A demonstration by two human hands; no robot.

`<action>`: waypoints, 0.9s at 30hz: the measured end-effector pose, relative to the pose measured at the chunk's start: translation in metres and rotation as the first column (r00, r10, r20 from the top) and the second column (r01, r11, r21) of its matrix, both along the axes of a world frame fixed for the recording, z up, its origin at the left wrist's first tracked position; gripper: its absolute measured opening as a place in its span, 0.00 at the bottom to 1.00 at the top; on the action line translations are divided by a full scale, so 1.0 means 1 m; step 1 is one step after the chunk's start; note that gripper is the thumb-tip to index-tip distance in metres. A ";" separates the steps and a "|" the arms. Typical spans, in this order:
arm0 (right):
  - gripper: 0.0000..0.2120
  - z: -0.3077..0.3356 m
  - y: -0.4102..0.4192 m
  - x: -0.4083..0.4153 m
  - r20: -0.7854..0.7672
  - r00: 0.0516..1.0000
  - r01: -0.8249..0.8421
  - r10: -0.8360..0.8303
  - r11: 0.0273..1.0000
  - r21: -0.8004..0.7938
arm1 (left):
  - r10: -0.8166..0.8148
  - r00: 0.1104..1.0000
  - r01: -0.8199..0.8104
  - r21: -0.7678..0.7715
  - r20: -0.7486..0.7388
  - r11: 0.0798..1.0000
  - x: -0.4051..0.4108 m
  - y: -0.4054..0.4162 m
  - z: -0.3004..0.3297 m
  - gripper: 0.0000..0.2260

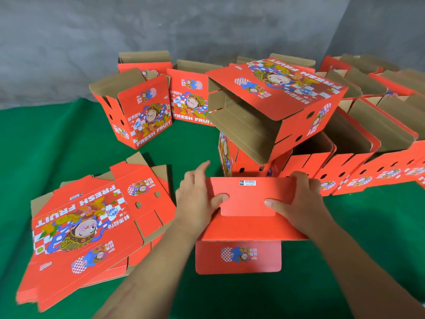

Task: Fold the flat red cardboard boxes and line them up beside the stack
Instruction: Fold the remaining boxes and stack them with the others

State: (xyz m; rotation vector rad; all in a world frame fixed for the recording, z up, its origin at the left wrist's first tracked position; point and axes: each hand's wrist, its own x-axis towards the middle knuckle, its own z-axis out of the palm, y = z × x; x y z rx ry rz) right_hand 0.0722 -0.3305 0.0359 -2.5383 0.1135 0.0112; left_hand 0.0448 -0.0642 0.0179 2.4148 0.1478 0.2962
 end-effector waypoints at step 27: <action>0.29 0.017 0.024 -0.065 -0.619 0.651 0.454 0.439 0.428 0.781 | 0.002 0.992 -0.115 -0.906 -0.125 0.408 -0.133 0.081 0.008 0.39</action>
